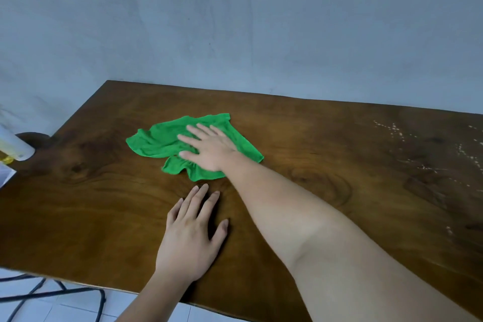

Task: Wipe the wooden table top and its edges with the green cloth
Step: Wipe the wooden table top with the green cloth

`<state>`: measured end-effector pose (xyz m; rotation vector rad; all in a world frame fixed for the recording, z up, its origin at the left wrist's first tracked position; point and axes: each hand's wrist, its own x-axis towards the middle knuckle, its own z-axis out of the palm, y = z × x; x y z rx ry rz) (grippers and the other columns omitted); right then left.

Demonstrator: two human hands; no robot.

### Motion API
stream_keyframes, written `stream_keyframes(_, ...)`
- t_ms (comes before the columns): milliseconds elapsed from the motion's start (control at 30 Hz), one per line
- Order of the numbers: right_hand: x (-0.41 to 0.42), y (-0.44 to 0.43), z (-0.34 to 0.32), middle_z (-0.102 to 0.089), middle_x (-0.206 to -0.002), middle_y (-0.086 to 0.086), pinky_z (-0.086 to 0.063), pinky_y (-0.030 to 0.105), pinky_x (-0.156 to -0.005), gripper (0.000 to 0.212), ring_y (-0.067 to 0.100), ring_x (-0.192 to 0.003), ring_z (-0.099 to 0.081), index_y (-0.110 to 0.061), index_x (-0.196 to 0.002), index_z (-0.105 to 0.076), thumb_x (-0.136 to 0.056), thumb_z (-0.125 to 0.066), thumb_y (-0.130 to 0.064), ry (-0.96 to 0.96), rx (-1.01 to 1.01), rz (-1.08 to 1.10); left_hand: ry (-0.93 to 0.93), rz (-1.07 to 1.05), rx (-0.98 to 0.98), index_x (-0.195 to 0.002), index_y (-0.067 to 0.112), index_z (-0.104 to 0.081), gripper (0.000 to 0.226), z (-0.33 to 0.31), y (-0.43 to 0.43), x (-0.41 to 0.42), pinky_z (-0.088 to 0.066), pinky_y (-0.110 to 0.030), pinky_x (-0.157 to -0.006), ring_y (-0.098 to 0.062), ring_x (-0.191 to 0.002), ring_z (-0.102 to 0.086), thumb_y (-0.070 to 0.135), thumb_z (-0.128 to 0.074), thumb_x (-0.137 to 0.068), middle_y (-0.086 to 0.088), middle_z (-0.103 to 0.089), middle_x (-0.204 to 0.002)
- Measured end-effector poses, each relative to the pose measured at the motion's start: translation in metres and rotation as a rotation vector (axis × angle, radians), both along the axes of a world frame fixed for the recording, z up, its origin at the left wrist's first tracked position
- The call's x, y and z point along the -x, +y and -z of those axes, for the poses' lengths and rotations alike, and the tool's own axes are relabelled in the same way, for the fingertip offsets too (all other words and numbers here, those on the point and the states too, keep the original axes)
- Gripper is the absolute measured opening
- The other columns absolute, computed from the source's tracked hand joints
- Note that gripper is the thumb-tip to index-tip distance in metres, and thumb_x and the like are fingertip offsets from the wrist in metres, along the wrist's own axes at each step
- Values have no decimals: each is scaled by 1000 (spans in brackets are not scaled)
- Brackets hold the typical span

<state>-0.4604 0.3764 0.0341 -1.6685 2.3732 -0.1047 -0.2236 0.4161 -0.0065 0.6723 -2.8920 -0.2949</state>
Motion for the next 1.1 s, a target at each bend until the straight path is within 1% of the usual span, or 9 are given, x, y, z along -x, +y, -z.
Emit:
stream_keyframes(100, 42, 39, -7, 4, -186, -6, 2, 55, -139, 73, 23, -172, 3, -46, -175, -8, -110, -10, -78, 1, 2, 186, -2, -1, 10, -169, 41, -35, 70, 1, 0, -1, -19, -46, -136, -5, -169, -5, 76, -27, -109, 13, -26, -180)
stream_keyframes(367, 128, 186, -10, 5, -186, -3, -3, 54, -139, 76, 24, -172, 3, -42, -176, -5, -109, -4, -77, 46, -5, 607, -24, 1, -3, -171, 40, -32, 78, -6, 1, 1, -14, -45, -138, -7, -169, -5, 81, -17, -107, 13, -23, -182)
stream_keyframes(467, 143, 244, -6, 4, -186, -2, -2, 54, -139, 76, 25, -173, 2, -42, -177, -6, -109, -6, -76, 46, 3, 768, -43, 5, 5, -172, 40, -29, 79, -8, 1, 1, -9, -43, -138, -8, -170, -5, 82, -15, -106, 12, -21, -182)
stream_keyframes(567, 141, 286, -2, 2, -187, -1, -3, 53, -139, 75, 25, -173, 2, -39, -178, -9, -111, -9, -74, 30, 16, 921, -41, 4, 16, -171, 40, -30, 80, -7, 2, 2, -11, -44, -138, -10, -170, -7, 82, -14, -106, 11, -23, -182)
stream_keyframes(633, 129, 295, 2, 3, -187, 1, -4, 55, -139, 76, 27, -173, 3, -36, -178, -6, -111, -7, -71, 31, 5, 989, -38, 2, 15, -171, 39, -32, 80, -7, 2, 2, -13, -45, -137, -11, -170, -11, 82, -14, -106, 10, -25, -181)
stream_keyframes(700, 108, 289, 7, 6, -187, 4, -3, 57, -139, 78, 31, -173, 4, -35, -178, 0, -109, -1, -72, 57, -16, 1006, -37, -2, 16, -170, 38, -34, 80, -6, 1, 2, -15, -46, -137, -13, -169, -14, 82, -15, -105, 9, -27, -181)
stream_keyframes(767, 81, 277, 11, 9, -186, 4, -1, 58, -138, 81, 33, -172, 5, -35, -177, 3, -107, 3, -74, 73, -26, 962, -32, -1, 13, -170, 38, -35, 79, -6, 1, 2, -16, -47, -136, -15, -169, -16, 81, -16, -106, 8, -28, -180)
stream_keyframes(933, 7, 257, 21, 13, -186, -2, 5, 55, -139, 83, 29, -172, 11, -37, -177, 3, -105, 6, -78, 64, -16, 807, -27, 3, 12, -171, 38, -33, 82, -8, 1, 2, -16, -49, -136, -17, -170, -16, 82, -14, -105, 6, -27, -181)
stream_keyframes(1100, -68, 268, 30, 19, -183, -9, 9, 52, -138, 80, 23, -171, 19, -42, -175, 9, -104, 10, -79, 63, 19, 688, -24, 14, 24, -171, 35, -35, 80, -12, 3, -1, -16, -49, -136, -20, -169, -17, 78, -13, -106, 2, -27, -181)
